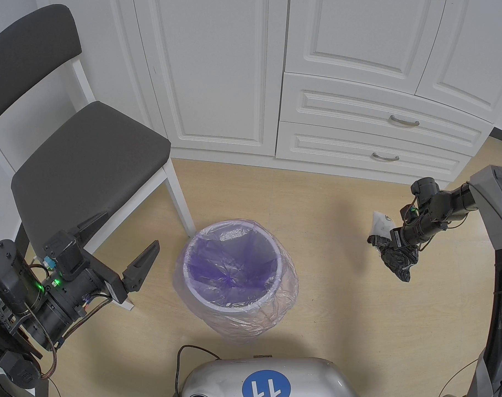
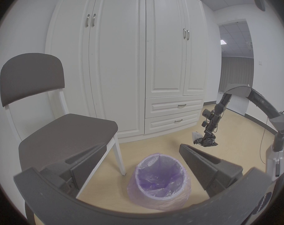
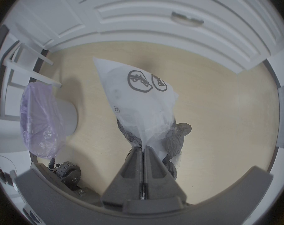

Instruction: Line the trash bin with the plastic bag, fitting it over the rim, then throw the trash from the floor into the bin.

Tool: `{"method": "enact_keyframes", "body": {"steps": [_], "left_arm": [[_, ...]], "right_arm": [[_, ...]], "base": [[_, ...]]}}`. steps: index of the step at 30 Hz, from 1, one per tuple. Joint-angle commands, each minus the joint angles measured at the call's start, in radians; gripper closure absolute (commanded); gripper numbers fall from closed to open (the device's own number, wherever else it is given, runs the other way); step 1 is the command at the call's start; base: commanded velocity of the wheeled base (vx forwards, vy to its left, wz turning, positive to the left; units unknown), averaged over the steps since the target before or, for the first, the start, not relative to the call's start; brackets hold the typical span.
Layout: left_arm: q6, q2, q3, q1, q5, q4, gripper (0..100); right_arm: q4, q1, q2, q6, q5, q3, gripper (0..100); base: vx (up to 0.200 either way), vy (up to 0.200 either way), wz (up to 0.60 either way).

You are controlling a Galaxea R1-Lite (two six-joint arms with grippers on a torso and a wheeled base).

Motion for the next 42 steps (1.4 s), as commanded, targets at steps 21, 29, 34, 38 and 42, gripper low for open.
{"method": "enact_keyframes", "body": {"steps": [21, 29, 34, 38, 42], "left_arm": [[0.023, -0.060, -0.031, 0.009, 0.002, 0.001, 0], [0.087, -0.060, -0.035, 0.022, 0.003, -0.001, 0], [0.086, -0.088, -0.055, 0.052, 0.000, -0.001, 0], [0.086, -0.113, -0.061, 0.054, 0.000, 0.001, 0], [0.087, -0.151, -0.071, 0.054, -0.001, 0.001, 0]], "right_arm": [[-0.700, 0.387, -0.500, -0.074, -0.103, 0.667, 100], [-0.695, 0.492, -0.454, -0.297, -0.110, 0.539, 100], [-0.694, 0.556, -0.467, -0.429, -0.104, 0.532, 100], [-0.706, 0.575, -0.456, -0.533, -0.112, 0.525, 100], [-0.694, 0.596, -0.456, -0.669, -0.104, 0.470, 100]], "base": [[0.000, 0.000, 0.00], [0.000, 0.000, 0.00], [0.000, 0.000, 0.00], [0.000, 0.000, 0.00], [0.000, 0.000, 0.00]]}}
